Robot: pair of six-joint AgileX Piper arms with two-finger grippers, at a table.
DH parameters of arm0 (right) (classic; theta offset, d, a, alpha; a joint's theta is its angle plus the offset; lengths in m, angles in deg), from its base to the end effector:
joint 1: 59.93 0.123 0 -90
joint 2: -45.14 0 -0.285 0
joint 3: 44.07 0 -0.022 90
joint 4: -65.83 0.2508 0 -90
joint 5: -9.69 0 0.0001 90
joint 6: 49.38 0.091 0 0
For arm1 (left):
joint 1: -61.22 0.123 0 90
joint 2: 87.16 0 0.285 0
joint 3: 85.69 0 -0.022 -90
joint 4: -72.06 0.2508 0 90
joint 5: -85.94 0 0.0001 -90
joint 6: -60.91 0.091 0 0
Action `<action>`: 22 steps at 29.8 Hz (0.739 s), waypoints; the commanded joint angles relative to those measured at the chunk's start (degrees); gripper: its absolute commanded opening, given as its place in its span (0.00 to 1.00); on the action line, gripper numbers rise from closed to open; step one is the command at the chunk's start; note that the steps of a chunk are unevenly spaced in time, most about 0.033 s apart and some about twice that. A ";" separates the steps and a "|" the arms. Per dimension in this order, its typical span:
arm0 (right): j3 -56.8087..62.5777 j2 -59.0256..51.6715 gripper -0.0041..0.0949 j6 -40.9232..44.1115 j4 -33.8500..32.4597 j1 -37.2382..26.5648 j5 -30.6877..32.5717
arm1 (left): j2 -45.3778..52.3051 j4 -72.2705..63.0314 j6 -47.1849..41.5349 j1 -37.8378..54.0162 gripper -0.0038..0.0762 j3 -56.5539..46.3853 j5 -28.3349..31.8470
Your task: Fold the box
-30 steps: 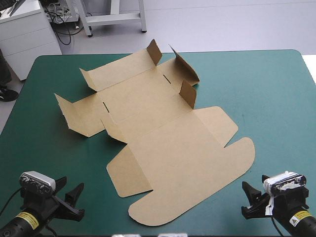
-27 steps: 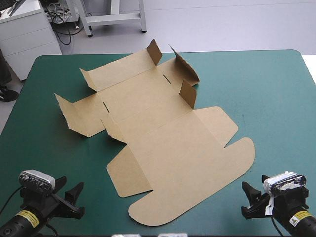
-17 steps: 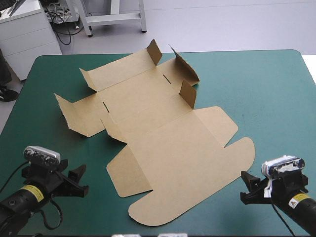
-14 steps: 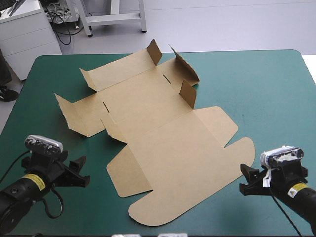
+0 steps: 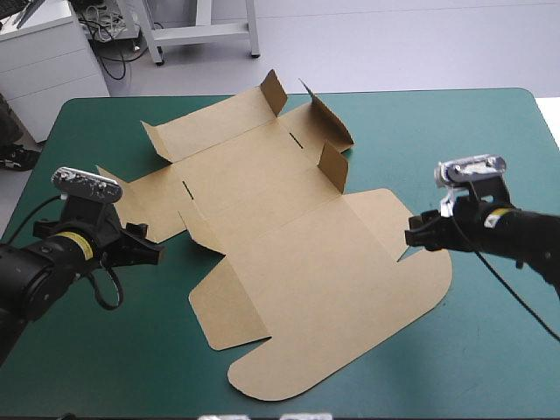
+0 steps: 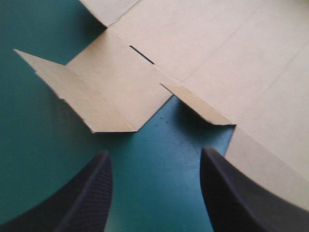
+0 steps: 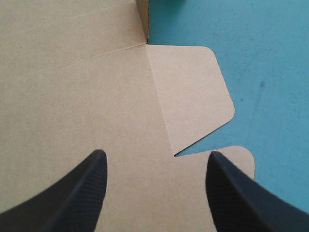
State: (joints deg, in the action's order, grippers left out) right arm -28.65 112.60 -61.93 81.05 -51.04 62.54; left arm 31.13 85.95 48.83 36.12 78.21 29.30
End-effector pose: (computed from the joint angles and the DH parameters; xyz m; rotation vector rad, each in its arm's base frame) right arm 0.1947 0.0497 0.3764 -0.3505 2.3228 0.2964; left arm 0.1616 -0.0555 0.3868 0.3180 2.2918 -0.0249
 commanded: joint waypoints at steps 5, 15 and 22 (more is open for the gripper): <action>-19.18 15.47 0.60 -2.28 0.59 0.06 5.44 | -5.54 7.69 -1.47 1.66 0.53 8.88 -2.60; -37.77 31.99 0.60 -2.60 2.11 0.30 10.40 | -11.84 -5.68 10.54 20.78 0.53 9.77 -1.05; -51.04 43.45 0.60 -2.73 1.27 4.87 13.32 | -12.69 -12.12 15.56 28.94 0.53 9.77 -0.22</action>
State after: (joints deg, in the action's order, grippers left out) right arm -73.31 154.51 -63.91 81.58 -48.16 76.35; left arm 17.34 75.17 63.28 63.17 86.05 26.06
